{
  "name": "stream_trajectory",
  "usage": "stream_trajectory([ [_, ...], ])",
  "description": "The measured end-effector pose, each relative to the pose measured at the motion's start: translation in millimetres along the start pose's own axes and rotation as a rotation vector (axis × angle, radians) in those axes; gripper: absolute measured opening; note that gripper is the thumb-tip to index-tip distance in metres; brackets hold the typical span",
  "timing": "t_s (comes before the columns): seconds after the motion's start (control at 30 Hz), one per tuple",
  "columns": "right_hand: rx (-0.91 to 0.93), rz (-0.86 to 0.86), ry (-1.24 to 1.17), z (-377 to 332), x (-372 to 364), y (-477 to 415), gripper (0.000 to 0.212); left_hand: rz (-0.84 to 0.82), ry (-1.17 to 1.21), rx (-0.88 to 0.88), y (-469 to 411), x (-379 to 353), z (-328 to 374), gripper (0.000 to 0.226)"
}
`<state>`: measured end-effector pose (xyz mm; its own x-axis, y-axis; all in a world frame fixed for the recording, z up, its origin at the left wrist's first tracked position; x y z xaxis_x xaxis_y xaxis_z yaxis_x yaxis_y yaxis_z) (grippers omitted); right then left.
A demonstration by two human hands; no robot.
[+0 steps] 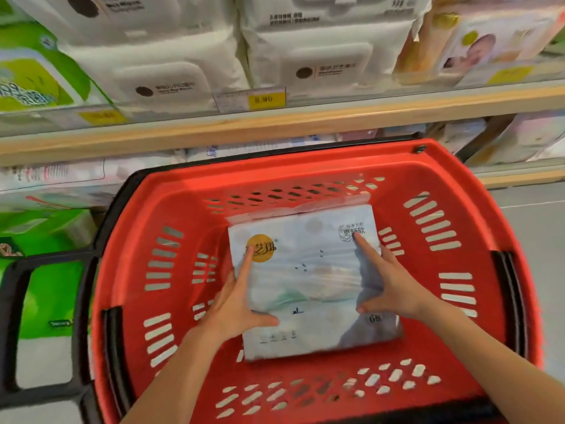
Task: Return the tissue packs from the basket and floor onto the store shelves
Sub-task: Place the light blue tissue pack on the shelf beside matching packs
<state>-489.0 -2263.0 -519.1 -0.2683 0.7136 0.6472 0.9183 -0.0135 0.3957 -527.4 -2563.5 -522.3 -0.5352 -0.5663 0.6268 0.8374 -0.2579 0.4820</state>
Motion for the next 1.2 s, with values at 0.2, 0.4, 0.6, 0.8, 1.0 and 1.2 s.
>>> stream_trajectory([
  [0.2, 0.009, 0.005, 0.054, -11, 5, 1, 0.128, 0.047, -0.003, 0.019, 2, 1, 3, 0.140],
  [0.4, -0.013, -0.032, 0.110, -20, 5, 9, 0.129, 0.053, -0.014, 0.058, 8, 2, 6, 0.141],
  [0.6, -0.011, -0.018, 0.145, -29, 2, 22, 0.129, 0.072, 0.005, 0.025, 21, 7, 5, 0.140],
  [0.8, 0.015, 0.001, 0.181, -42, 8, 23, 0.127, 0.118, 0.033, -0.021, 27, 18, 4, 0.137],
  [1.0, 0.007, -0.007, 0.218, -44, 9, 28, 0.131, 0.086, -0.016, -0.031, 30, 25, 7, 0.138],
  [1.2, -0.005, -0.040, 0.246, -50, 12, 33, 0.132, 0.053, -0.010, -0.022, 38, 30, 11, 0.139],
])
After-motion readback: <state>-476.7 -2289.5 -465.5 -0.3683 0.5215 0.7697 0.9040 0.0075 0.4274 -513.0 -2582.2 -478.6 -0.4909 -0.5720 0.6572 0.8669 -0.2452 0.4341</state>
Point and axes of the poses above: each hand's wrist, its own y-axis away from the middle knuckle, its own x-axis out of the back of the hand, z = x × y, the point moved 1 cm from there along -y, towards the middle knuckle, and after that the axes turned 11 degrees about z, right-handed, at the moved point
